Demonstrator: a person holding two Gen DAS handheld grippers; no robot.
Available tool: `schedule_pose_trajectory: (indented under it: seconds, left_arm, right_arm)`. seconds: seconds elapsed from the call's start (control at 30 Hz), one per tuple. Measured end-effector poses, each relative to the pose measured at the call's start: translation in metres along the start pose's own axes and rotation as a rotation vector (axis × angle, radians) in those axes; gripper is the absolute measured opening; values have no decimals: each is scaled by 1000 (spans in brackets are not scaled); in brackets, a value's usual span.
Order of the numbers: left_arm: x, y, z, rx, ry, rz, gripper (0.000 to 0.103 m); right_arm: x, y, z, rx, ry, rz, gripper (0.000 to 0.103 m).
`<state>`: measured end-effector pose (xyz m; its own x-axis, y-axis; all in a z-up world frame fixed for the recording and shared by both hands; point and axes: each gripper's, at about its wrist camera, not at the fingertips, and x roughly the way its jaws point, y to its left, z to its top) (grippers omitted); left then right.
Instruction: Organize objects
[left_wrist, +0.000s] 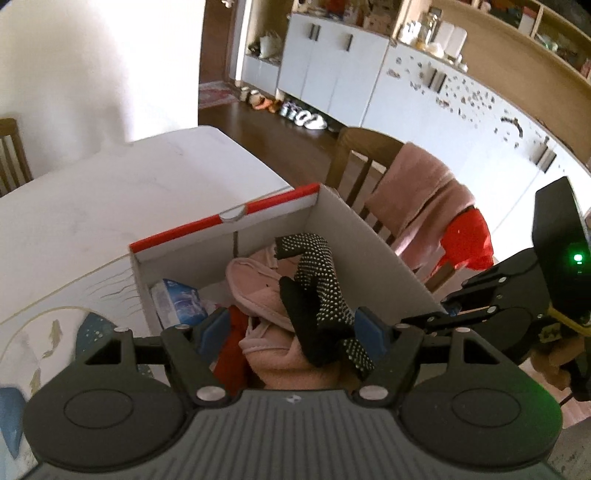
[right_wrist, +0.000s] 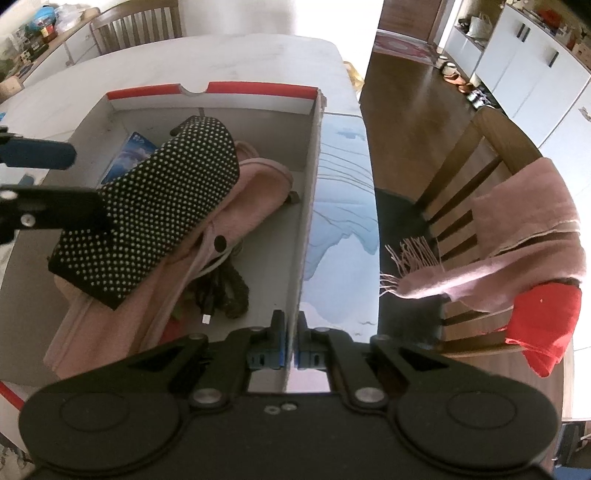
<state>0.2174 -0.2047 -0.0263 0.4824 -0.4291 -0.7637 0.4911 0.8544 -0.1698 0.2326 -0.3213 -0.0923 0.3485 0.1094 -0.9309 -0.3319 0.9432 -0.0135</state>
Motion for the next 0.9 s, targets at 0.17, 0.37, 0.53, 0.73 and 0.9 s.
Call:
schedule_pose_trajectory:
  seconds: [0.17,0.37,0.53,0.73,0.9]
  left_arm:
    - [-19,0,-7,-48,-47,9,73]
    - [-41,0,-16,-93,-102,11,73]
    - [-61,0,-24,-86,-137,5,73]
    - [-82,-3,-39,-40,-151,4,73]
    - [-101,-2,-55,-33,-173,-11,75]
  right_arm:
    - [-3,-2,-1,-21,-5,17,5]
    - [-24,-7,-5,-18,-49,27,7]
    - [-57,-6,-13,6,-121,18,9]
    - [-96,6,-30,93,-226,47,12]
    - [-119,27,-47,107,-289,63,14]
